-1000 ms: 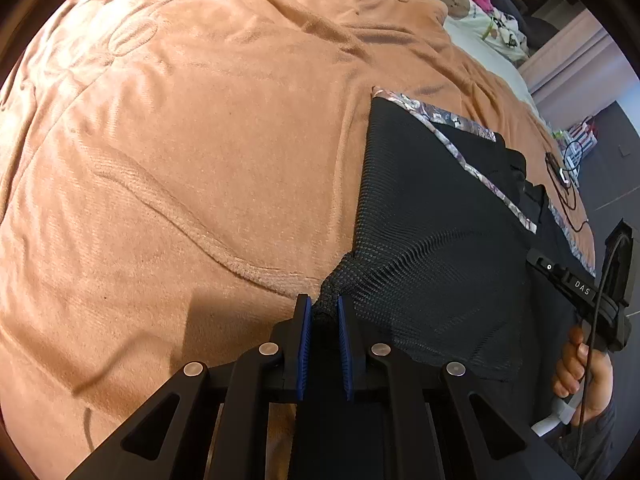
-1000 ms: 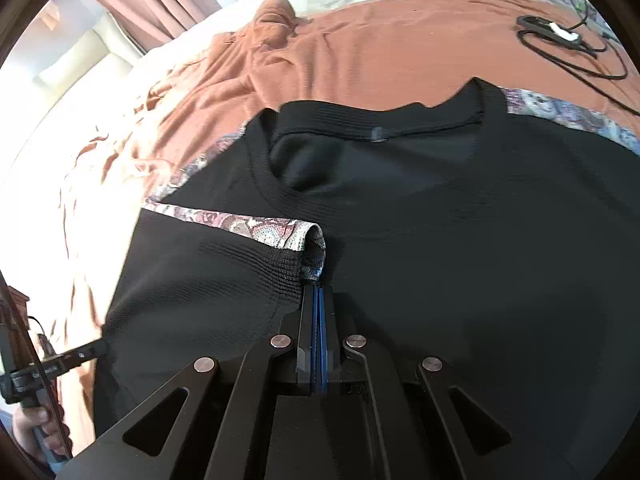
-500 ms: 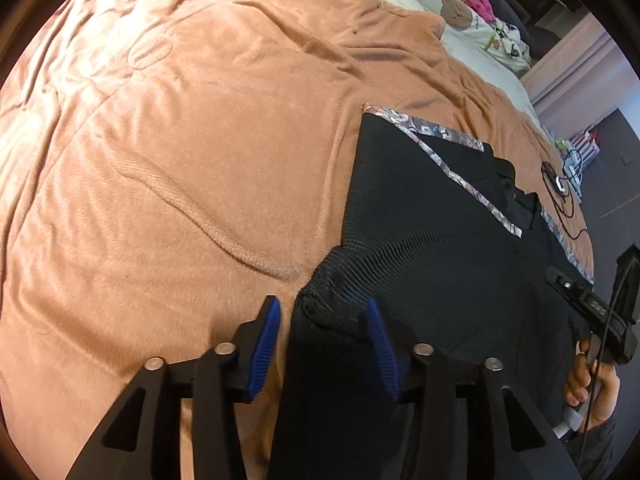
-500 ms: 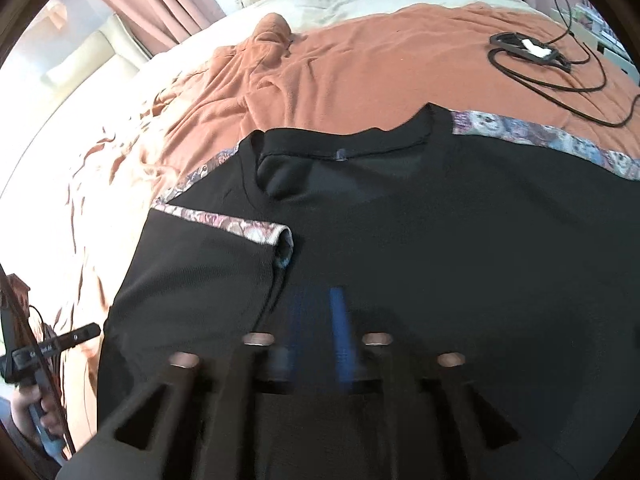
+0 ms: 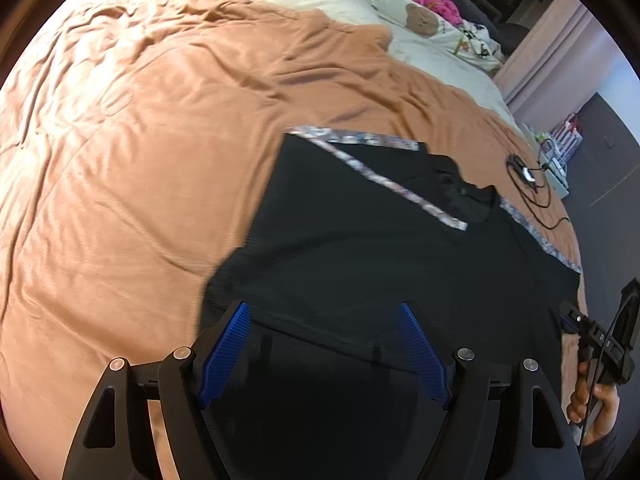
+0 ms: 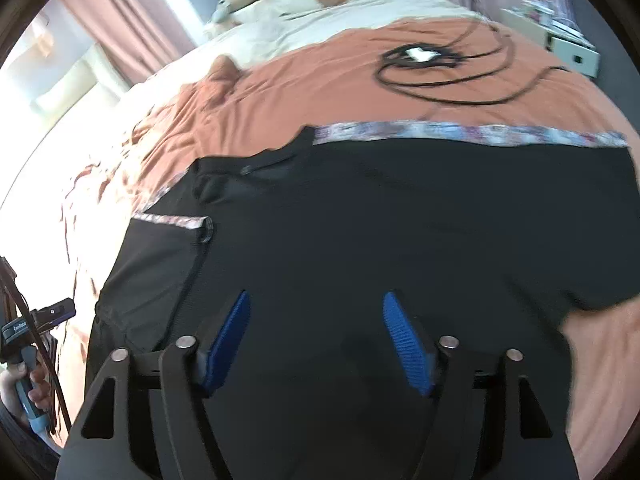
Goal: Fold small clothes
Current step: 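Move both tools to the opposite side of the T-shirt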
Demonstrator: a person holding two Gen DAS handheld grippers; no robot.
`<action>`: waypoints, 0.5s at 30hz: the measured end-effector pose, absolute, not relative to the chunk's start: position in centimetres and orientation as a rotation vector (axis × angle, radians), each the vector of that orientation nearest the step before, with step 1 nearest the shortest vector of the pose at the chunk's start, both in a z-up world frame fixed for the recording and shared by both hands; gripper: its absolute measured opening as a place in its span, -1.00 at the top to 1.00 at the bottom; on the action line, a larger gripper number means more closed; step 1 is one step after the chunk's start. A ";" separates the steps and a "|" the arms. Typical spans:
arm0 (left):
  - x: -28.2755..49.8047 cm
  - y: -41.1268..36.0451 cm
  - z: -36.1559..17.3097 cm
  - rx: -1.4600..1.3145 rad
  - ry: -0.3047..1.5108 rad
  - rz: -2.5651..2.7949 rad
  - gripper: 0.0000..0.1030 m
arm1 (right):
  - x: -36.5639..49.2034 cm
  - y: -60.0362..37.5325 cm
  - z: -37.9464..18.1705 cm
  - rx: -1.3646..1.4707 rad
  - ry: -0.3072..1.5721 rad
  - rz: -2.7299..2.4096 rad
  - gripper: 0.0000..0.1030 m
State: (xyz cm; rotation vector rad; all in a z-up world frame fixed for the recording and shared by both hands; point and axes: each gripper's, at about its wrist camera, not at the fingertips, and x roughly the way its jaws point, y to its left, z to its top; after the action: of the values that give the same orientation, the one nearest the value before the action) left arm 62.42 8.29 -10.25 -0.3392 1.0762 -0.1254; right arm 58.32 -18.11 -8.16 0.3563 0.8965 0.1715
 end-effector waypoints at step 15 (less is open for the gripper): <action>61.7 -3.4 -8.1 -0.268 1.077 -0.232 -0.52 | 49.5 -31.0 -7.2 0.485 0.849 -0.007 -0.46</action>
State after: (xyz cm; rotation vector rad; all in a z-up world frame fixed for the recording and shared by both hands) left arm 61.69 -3.44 -8.07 -0.2683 1.0766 -0.2322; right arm 49.52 -31.01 -7.17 0.4852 0.8487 -0.0072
